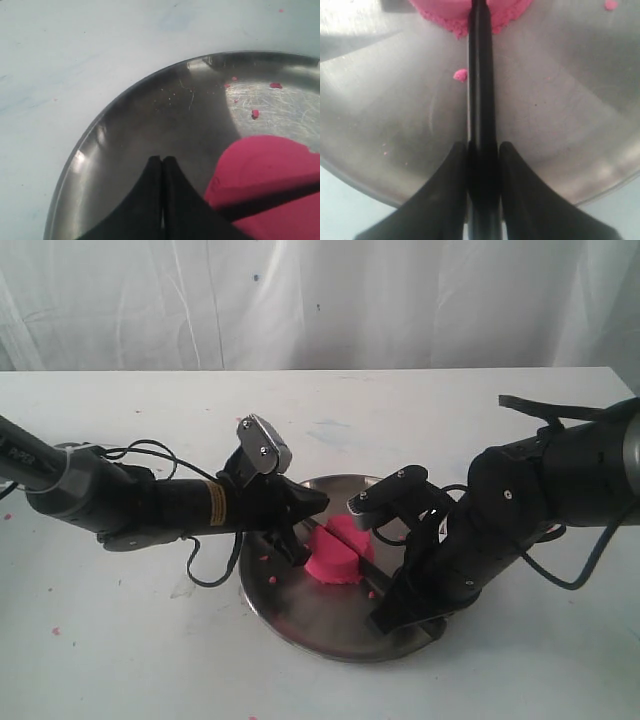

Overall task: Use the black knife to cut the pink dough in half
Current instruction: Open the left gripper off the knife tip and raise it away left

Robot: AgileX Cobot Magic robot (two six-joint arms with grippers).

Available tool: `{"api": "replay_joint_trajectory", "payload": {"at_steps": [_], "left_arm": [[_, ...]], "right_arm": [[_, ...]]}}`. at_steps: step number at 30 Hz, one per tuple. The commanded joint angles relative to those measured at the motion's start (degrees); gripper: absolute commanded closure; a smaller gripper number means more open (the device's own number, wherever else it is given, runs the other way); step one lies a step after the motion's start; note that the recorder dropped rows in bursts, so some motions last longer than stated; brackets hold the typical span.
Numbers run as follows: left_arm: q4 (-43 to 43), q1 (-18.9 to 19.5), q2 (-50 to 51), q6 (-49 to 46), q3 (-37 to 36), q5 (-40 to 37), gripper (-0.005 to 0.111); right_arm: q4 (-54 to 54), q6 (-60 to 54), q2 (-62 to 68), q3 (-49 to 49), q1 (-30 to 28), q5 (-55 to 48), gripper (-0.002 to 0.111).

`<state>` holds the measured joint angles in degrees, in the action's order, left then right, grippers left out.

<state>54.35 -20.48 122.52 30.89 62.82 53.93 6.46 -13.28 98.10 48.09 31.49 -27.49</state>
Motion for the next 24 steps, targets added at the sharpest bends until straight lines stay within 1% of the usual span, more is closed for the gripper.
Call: {"api": "replay_joint_trajectory", "payload": {"at_steps": [1,5,7,8,9,11,12,14,17,18,20,24], "left_arm": [[0.5,1.1,-3.8,-1.4,0.2,-0.5,0.107],[1.2,4.1,-9.0,-1.3,-1.0,-0.5,0.107],[2.4,5.6,-12.6,-1.3,-2.5,-1.7,0.107],[2.1,6.6,-15.5,-1.3,-3.7,-3.9,0.107],[1.2,6.9,-17.6,-1.3,-4.5,-6.8,0.107],[-3.7,7.2,-22.9,-2.1,-6.0,-17.9,0.107],[-8.1,7.2,-25.8,-5.1,-6.3,-26.1,0.107],[-10.8,7.2,-29.1,-7.0,-6.3,-33.1,0.107],[-10.2,7.2,-33.7,-7.2,-6.7,-43.9,0.107],[-10.2,7.2,-35.6,-7.2,-7.6,-45.7,0.107],[-10.2,7.4,-39.2,-7.2,-10.1,-47.0,0.107],[-10.2,7.3,-47.4,-7.2,-18.3,-44.1,0.107]], "right_arm": [[-0.3,0.2,1.6,-0.8,0.1,-1.0,0.108],[-0.1,0.2,1.6,-0.8,0.1,-1.1,0.108],[-0.1,0.2,1.6,-0.8,0.1,-1.3,0.108],[-0.1,0.2,1.6,-0.8,0.1,-1.3,0.108],[-0.1,0.2,1.6,-0.8,0.1,-1.1,0.108],[-0.1,0.2,1.6,-0.8,0.1,-1.1,0.108],[-0.1,0.2,1.6,-0.8,0.1,-1.1,0.108],[-0.1,0.2,1.6,-0.8,0.1,-1.1,0.108],[-0.1,0.2,1.6,-0.8,0.1,-1.1,0.108],[-0.1,0.2,1.6,-0.8,0.1,-1.1,0.108],[-0.1,0.2,1.6,-0.8,0.1,-1.1,0.108],[0.1,0.2,1.6,-0.8,0.1,-1.2,0.108]]}}
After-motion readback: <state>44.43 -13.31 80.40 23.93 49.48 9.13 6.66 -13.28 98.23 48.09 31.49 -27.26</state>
